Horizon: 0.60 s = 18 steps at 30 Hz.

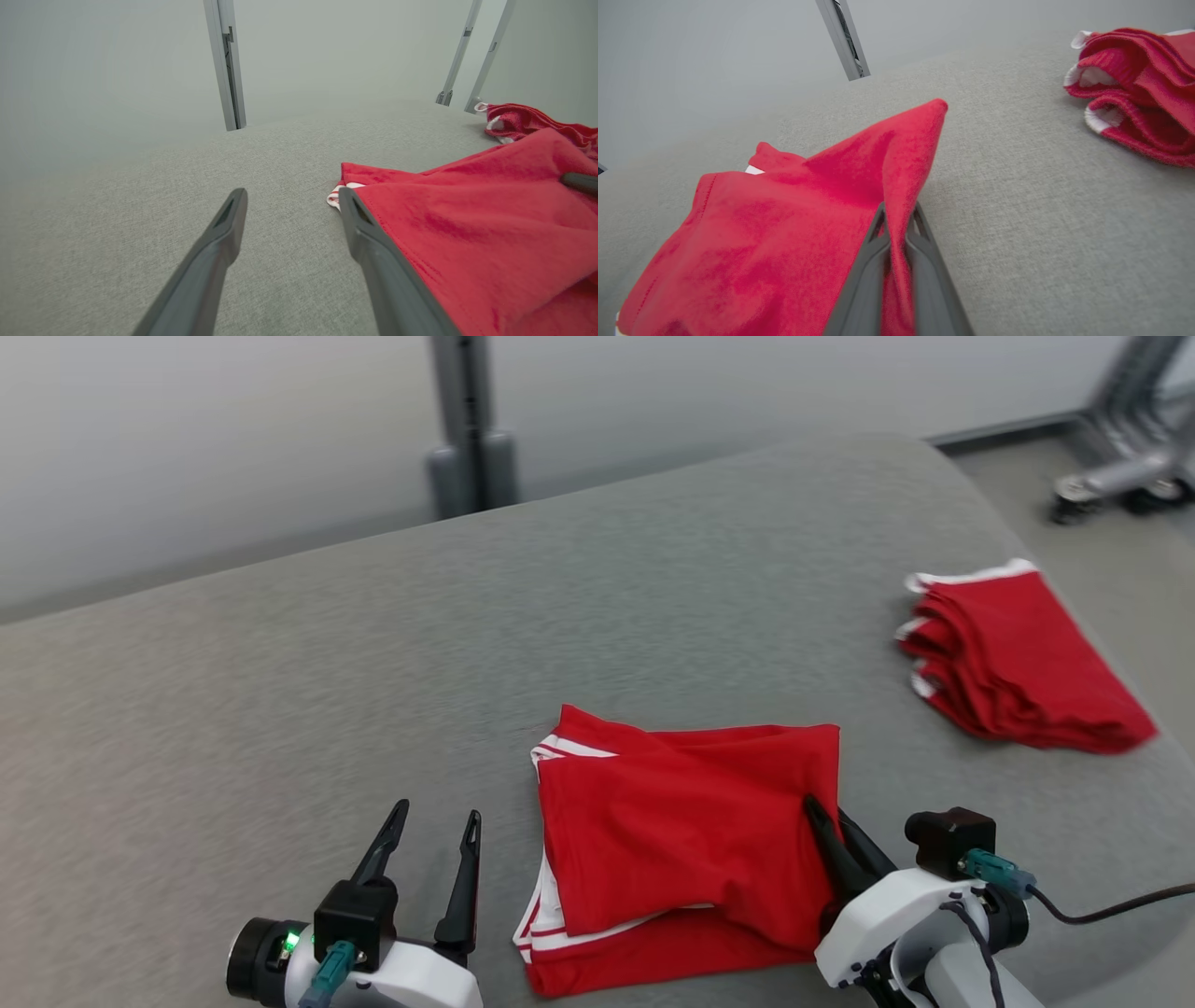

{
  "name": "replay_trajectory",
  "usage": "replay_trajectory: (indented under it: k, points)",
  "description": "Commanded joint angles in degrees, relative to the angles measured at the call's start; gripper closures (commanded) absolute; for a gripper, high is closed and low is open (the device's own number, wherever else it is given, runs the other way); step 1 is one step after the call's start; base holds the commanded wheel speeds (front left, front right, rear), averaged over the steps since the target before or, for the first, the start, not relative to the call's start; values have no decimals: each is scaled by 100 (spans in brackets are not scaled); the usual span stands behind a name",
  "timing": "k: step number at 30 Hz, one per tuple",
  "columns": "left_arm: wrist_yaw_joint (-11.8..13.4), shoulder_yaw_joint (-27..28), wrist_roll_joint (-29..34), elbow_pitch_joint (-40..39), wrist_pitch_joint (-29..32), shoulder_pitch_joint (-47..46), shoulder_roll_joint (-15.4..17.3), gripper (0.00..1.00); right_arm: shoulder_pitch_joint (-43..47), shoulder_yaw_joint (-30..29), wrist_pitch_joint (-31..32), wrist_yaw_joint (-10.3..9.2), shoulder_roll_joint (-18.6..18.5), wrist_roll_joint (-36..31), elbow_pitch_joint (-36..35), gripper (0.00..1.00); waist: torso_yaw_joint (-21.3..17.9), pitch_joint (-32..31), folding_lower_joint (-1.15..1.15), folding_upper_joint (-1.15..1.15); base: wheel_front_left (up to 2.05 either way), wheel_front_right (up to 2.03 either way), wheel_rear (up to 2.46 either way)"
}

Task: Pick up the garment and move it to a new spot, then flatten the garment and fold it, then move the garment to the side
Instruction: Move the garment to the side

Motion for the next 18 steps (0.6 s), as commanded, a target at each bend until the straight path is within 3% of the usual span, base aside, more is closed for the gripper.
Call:
replay_trajectory:
  k: [1,5,18]
  points:
    - [-37,10,50,30,-6,-119,23,0,56,14,-28,-2,-41,93,-62,100,-860,94,0,0,0,0,0]
    - [-82,26,111,51,-6,-154,26,0,102,155,-28,-2,-31,218,-169,100,-1315,147,0,0,0,0,0]
    - [-195,-128,204,184,-6,-500,27,0,8,-85,-28,-1,-35,154,-590,100,-1442,467,0,0,0,0,0]
